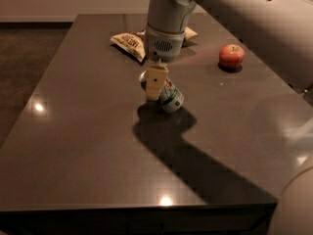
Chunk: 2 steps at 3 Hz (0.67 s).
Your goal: Knock 7up can over
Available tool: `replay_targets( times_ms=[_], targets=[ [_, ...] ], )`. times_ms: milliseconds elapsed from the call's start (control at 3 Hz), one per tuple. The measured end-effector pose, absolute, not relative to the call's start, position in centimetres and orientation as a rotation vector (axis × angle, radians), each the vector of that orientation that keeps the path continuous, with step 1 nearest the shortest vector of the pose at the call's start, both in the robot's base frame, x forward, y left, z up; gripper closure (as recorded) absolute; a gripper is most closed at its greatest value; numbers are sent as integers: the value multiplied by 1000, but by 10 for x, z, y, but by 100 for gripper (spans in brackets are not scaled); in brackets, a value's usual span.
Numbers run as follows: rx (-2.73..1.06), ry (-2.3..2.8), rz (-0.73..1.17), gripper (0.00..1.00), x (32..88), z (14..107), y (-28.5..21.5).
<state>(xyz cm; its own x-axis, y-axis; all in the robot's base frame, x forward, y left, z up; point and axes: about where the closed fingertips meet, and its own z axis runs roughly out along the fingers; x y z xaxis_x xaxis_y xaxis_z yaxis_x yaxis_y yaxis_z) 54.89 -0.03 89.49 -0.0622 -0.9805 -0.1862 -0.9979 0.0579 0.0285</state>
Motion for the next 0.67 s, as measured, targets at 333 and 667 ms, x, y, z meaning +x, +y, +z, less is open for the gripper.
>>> replay_targets(
  times_ms=[333, 667],
  targets=[
    [-2043, 2172, 217, 0, 556, 895, 6],
    [-2043, 2172, 217, 0, 556, 895, 6]
  ],
)
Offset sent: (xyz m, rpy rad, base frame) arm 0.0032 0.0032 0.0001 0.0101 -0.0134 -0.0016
